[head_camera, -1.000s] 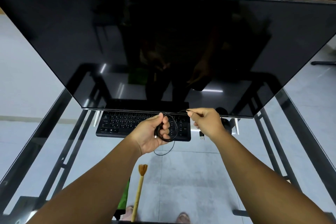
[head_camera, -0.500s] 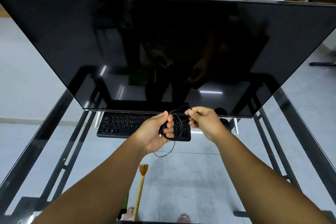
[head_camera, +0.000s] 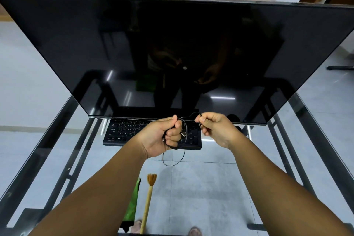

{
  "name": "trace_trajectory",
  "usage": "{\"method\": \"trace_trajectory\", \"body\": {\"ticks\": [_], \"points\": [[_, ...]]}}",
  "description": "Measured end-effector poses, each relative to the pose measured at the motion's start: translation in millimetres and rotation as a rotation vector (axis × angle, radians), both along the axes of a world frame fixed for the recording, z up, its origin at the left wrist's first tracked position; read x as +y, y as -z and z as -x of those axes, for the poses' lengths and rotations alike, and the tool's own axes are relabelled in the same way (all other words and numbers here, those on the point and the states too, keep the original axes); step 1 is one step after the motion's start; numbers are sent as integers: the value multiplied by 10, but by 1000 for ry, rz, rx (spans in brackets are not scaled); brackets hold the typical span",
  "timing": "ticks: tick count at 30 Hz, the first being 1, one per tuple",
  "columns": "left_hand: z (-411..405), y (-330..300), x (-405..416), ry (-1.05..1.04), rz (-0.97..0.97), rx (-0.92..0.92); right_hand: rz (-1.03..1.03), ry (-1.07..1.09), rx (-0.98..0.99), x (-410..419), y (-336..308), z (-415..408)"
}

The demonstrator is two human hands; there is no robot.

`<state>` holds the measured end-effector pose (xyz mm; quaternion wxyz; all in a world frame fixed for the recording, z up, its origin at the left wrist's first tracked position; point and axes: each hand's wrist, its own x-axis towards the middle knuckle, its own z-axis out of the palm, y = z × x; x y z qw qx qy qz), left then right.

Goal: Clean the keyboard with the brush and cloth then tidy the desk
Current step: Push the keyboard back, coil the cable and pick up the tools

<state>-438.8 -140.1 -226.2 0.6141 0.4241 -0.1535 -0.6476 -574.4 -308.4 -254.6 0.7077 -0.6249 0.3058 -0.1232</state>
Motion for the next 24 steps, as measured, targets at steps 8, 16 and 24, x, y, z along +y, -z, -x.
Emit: {"method": "trace_trajectory", "body": {"ticks": [8,16,24], "points": [[30,-34,-18,-2,19,-21,-46,-37,-44,54,12,6],[107,-94,-101,-76,21,-107,-57,-171,-60,145,-42,-6],[92,39,-153,-308,-96,-151,-18,-125,-39,145,-132,-15]]}}
